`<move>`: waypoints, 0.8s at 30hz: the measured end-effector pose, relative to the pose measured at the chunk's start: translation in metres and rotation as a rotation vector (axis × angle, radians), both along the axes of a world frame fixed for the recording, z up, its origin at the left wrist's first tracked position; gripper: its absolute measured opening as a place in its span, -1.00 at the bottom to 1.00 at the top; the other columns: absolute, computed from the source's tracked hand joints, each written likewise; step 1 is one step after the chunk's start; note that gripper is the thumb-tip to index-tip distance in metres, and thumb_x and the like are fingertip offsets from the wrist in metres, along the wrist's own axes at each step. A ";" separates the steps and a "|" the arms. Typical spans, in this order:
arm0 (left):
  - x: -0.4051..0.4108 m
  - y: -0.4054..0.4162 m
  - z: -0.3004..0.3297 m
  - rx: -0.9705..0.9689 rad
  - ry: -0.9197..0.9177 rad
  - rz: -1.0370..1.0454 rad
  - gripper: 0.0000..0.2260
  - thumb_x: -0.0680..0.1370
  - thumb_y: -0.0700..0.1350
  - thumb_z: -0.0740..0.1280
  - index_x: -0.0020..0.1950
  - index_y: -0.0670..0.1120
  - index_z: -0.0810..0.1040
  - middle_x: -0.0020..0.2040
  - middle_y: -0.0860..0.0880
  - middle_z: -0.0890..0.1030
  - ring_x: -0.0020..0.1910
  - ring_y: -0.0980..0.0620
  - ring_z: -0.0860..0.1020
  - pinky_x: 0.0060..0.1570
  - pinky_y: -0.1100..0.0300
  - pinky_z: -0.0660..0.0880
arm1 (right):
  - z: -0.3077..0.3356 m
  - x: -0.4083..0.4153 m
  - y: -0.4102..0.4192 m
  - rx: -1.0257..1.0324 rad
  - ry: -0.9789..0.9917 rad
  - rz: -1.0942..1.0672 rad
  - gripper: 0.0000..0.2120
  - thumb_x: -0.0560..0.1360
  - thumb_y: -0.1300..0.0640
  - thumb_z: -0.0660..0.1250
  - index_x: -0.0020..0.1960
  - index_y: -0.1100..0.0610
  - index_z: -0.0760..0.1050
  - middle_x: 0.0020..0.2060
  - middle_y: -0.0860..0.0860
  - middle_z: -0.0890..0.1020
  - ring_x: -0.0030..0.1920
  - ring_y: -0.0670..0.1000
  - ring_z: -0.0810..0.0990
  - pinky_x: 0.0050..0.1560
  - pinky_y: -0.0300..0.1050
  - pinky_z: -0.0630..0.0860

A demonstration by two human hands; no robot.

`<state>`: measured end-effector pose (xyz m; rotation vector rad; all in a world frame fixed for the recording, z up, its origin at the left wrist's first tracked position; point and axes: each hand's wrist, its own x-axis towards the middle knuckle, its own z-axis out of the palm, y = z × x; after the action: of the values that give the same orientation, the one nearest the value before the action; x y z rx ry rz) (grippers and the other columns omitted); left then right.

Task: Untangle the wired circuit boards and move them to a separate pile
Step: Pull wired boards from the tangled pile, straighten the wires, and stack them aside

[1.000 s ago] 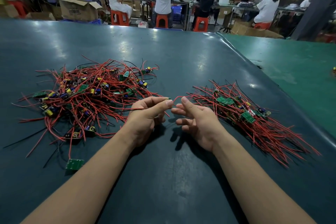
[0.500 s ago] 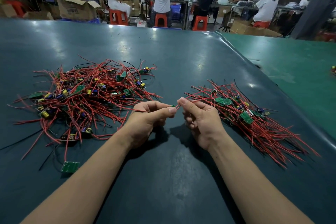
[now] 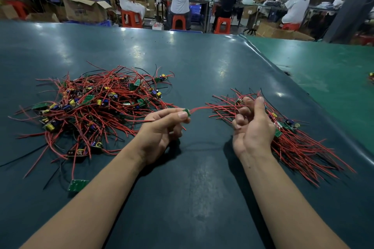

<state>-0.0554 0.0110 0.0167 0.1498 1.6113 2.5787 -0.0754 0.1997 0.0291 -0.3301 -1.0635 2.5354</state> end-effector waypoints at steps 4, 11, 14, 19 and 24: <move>0.000 -0.001 0.001 0.109 -0.030 0.058 -0.84 0.35 -0.16 0.43 -0.10 -0.09 0.73 -0.23 -0.03 0.63 -0.44 0.12 0.40 -0.38 0.30 0.36 | 0.001 0.009 -0.009 0.285 -0.116 0.339 -0.79 0.61 0.12 0.23 -0.14 0.16 0.54 -0.43 0.03 0.53 -0.59 -0.10 0.39 -0.58 -0.35 0.24; 0.010 0.006 0.005 -0.005 -0.032 -0.049 -0.68 0.43 -0.10 0.39 0.08 -0.27 0.63 -0.24 -0.11 0.64 -0.35 0.06 0.59 -0.40 0.26 0.53 | -0.016 0.029 -0.045 0.645 0.099 0.789 -0.79 0.45 0.00 0.37 -0.07 0.15 0.56 -0.34 0.04 0.64 -0.56 -0.03 0.53 -0.63 -0.24 0.43; 0.008 0.005 0.004 -0.074 -0.020 -0.034 -0.68 0.44 0.01 0.34 0.03 -0.19 0.67 -0.15 -0.17 0.59 -0.18 -0.02 0.52 -0.15 0.17 0.48 | -0.017 0.025 -0.041 0.780 0.189 0.606 -0.86 0.54 0.13 0.37 -0.18 0.12 0.61 -0.37 0.04 0.65 -0.51 -0.06 0.54 -0.54 -0.22 0.47; 0.004 0.006 0.004 -0.069 0.017 0.023 -0.58 0.36 0.05 0.39 0.13 -0.16 0.60 -0.22 0.00 0.59 -0.39 0.11 0.39 -0.33 0.28 0.39 | -0.017 0.022 -0.042 0.889 0.211 0.085 -0.70 0.50 -0.01 0.40 -0.29 0.19 0.55 -0.48 0.14 0.56 -0.57 0.00 0.46 -0.55 -0.18 0.37; 0.003 0.007 -0.003 -0.288 0.127 0.242 -0.82 0.45 -0.02 0.45 -0.18 -0.14 0.67 -0.35 0.02 0.59 -0.45 0.14 0.40 -0.41 0.34 0.33 | -0.001 0.009 -0.017 0.229 -0.044 -0.175 -0.73 0.54 -0.01 0.39 -0.22 0.16 0.51 -0.48 0.00 0.54 -0.60 -0.09 0.45 -0.63 -0.29 0.35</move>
<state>-0.0521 0.0179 0.0141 0.1036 2.1480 2.5065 -0.0663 0.1826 0.0281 -0.3979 -1.2681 2.2364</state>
